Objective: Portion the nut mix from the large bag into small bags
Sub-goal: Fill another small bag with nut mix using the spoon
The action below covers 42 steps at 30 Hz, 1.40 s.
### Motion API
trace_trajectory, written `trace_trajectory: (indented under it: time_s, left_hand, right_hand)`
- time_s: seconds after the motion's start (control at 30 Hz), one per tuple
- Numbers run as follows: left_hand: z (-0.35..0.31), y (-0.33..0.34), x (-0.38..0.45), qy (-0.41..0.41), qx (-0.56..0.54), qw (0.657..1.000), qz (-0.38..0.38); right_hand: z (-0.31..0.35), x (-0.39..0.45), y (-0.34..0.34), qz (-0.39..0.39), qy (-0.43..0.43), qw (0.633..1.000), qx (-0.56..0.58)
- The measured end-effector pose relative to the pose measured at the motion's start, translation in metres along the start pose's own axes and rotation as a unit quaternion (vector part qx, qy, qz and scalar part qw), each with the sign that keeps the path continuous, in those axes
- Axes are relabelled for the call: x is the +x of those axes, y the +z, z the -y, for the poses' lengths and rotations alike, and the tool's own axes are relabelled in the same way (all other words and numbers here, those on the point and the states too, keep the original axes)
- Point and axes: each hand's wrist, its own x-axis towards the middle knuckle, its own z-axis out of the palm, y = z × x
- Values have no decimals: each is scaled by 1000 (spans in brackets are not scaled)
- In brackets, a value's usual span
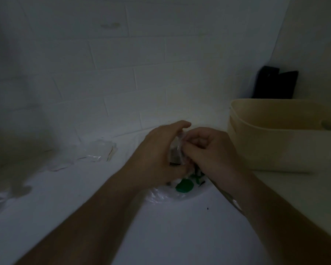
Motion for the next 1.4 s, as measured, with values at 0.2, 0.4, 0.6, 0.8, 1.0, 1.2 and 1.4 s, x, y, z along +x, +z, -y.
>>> trace_trajectory:
  time_s: [0.2,0.4,0.6,0.8,1.0,1.2,1.4]
  left_hand:
    - [5,-9,4,-14,48,998,-33]
    - [5,-9,2,-32,56,997,35]
    - [22,-17,3,-113,134,984,-8]
    - [10,-18,-4,-71,56,996,24]
    - [2,-8,1,-3,137,989,-52]
    - [7,1,3,21,65,997,-28]
    - [8,-5,2,-23,30,999,-4]
  right_hand:
    - [-5,5,-4,-30,33,996,-83]
    - [0,3,-5,-14,39,999,-21]
    - [-4,6,-11,-21,36,999,-8]
    - [-8,8,-6,-64,36,997,-14]
    - [-7,7,-7,-71,36,996,-32]
    - [-8,5,1,-37,-1,996,-84]
    - [-7,5,-1,-30,0,996,-85]
